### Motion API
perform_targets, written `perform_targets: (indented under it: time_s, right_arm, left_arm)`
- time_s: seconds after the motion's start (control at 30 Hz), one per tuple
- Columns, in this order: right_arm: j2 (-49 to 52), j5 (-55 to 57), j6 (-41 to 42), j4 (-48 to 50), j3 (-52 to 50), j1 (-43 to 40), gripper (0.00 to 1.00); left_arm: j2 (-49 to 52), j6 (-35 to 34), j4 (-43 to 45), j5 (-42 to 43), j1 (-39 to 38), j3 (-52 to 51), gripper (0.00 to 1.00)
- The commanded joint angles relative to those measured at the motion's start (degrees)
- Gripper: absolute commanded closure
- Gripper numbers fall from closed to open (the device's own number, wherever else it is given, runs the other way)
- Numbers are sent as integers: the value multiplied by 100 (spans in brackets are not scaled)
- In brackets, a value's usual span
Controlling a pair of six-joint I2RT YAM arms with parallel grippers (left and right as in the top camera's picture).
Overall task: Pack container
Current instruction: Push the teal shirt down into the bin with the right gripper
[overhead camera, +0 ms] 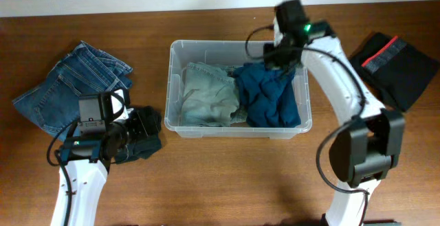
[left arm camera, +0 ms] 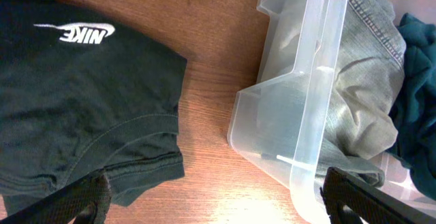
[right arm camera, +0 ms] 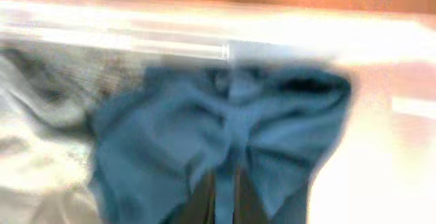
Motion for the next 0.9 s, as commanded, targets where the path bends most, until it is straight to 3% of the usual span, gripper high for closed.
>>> perform_targets:
  time_s: [0.0, 0.17, 0.43, 0.7, 0.87]
  right_arm:
    - [-201, -153, -52, -787, 710, 48, 95]
    - [-199, -151, -50, -1690, 732, 254, 96]
    - [-190, -151, 13, -1674, -122, 748, 95]
    - [-190, -146, 125, -944, -1740, 916, 94]
    - [-190, -157, 125, -63, -2721, 761, 84]
  left_arm:
    - [-9, 92, 7, -37, -20, 24, 0]
    - [-9, 92, 7, -37, -20, 24, 1]
    - [-9, 92, 7, -37, -20, 24, 1]
    - [-9, 92, 7, -37, -20, 24, 0]
    - [-9, 92, 7, -37, -20, 24, 1]
